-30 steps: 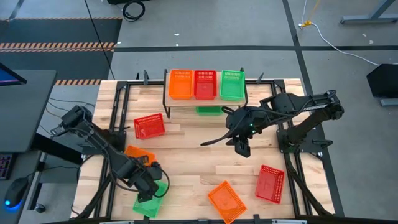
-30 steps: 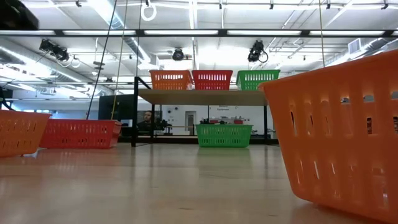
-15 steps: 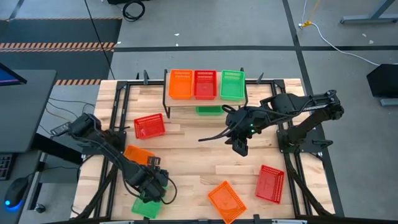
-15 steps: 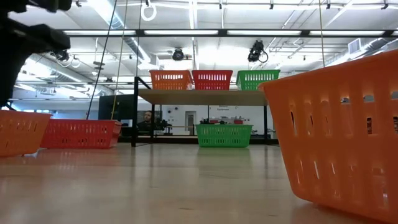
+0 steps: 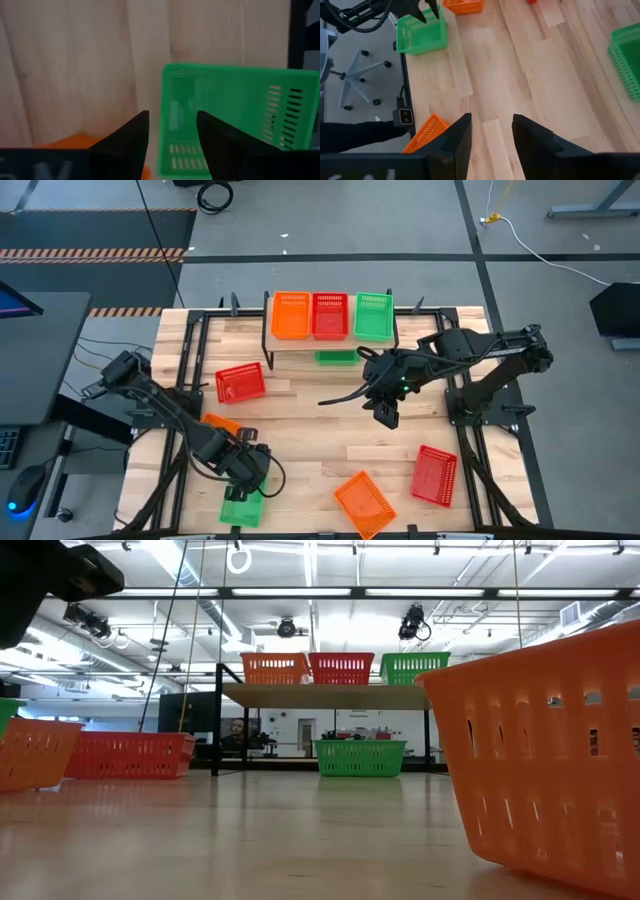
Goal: Stack baskets on shelf by color
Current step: Stack the bottom green bin on top of the other green bin on the shelf
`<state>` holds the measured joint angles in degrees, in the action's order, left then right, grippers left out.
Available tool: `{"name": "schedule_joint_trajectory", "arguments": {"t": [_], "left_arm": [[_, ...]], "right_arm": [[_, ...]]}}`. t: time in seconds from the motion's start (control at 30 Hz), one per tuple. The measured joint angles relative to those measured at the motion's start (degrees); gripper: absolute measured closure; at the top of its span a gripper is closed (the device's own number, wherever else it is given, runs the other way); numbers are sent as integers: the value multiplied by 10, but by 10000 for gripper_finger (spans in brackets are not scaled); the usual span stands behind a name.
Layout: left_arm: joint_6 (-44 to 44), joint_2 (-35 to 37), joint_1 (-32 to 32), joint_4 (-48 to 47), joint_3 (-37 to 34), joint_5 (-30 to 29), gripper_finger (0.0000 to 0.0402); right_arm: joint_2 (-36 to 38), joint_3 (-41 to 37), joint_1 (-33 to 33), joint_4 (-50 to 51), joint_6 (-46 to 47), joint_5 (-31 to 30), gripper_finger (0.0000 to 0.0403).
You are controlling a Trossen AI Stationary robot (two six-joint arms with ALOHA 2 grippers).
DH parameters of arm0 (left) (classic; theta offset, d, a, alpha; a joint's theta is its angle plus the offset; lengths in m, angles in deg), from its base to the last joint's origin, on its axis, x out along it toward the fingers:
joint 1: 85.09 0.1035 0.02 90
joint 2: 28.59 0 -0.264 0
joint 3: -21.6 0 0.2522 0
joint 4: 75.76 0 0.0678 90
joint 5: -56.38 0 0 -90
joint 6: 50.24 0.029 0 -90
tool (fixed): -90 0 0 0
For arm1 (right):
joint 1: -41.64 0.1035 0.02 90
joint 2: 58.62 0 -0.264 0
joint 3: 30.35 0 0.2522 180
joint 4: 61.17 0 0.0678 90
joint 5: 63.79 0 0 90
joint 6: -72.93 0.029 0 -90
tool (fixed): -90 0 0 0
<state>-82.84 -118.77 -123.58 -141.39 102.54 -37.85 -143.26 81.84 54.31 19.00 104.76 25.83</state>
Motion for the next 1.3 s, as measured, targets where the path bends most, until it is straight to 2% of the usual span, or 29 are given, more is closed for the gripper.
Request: {"name": "schedule_joint_trajectory", "arguments": {"t": [0.2, 0.37, 0.47, 0.57, 0.73, 0.77, 0.97, 1.13, 1.3], "left_arm": [[6, -29, -6, 13, -20, 4, 221], [-11, -46, 2, 106, -102, 90, 216], [-44, -47, 15, 108, -118, 91, 228], [-26, -47, 35, 106, -106, 69, 264], [34, -45, 76, 108, -61, 62, 376], [40, -45, 87, 109, -54, 58, 384], [78, -45, 158, 96, -16, 23, 387], [58, -45, 240, 81, 14, 17, 387], [14, -45, 330, 67, 28, 57, 387]], "right_arm": [[0, 0, 0, 1, -4, 0, 257], [0, 0, 0, 2, -5, 4, 257], [0, 0, 0, 6, -5, 4, 257], [0, 0, 0, 9, -3, 4, 257], [0, 0, 0, 9, -3, 4, 257], [0, 0, 0, 8, -3, 4, 257], [0, 0, 0, 8, 6, 4, 257], [0, 0, 2, -2, 8, 14, 257], [0, 0, 14, -53, -32, 50, 257]]}}
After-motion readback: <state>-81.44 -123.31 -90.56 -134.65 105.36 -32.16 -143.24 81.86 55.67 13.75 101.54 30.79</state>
